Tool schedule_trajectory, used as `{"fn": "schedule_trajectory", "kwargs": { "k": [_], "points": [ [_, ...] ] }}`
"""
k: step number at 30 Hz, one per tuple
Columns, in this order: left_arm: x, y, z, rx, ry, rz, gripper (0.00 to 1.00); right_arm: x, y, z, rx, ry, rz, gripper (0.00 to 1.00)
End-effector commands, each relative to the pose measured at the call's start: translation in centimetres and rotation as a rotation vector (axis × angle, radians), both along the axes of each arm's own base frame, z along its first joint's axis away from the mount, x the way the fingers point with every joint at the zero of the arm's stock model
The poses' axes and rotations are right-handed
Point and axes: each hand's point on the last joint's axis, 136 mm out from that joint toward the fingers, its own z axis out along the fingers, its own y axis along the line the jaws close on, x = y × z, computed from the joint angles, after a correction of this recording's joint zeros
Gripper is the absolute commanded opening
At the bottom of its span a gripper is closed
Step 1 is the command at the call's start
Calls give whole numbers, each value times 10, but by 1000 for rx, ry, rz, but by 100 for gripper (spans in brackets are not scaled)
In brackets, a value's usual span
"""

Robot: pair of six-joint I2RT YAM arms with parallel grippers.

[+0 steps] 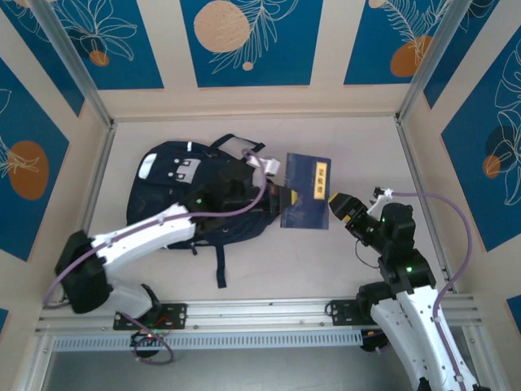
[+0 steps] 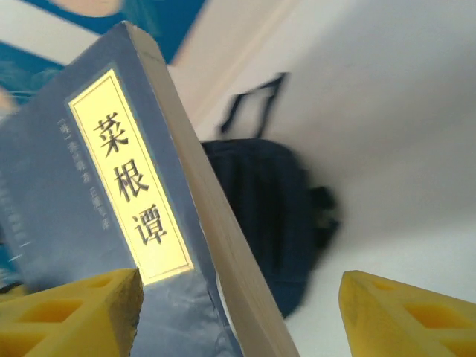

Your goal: Pack the student bag

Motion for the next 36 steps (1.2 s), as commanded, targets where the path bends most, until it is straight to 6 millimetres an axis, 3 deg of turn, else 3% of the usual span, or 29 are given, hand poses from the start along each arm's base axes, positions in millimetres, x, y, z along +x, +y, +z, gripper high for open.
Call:
{"fn": "schedule_trajectory", "kwargs": {
  "k": [1, 5, 8, 16, 23, 32, 36],
  "points": [
    [23, 23, 31, -239, -25, 253, 0, -5, 35, 41, 173, -191, 184, 75],
    [23, 42, 48, -391, -15, 357, 0, 0, 49, 42, 332, -231, 189, 80],
    [17, 48, 63, -488, -34, 364, 0, -3, 71, 48, 352, -238, 258, 81],
    [13, 76, 66, -569, -19, 496, 0, -1, 104, 49, 414, -205, 246, 85],
    [8, 86, 79, -561, -70, 501, 0, 5, 96, 33, 383, -166, 172, 85],
    [7, 83, 77, -577, -46, 484, 0, 7, 119, 67, 499, -226, 226, 85],
    [9, 84, 72, -562, -35, 499, 0, 9, 128, 80, 544, -272, 211, 77]
  ]
}}
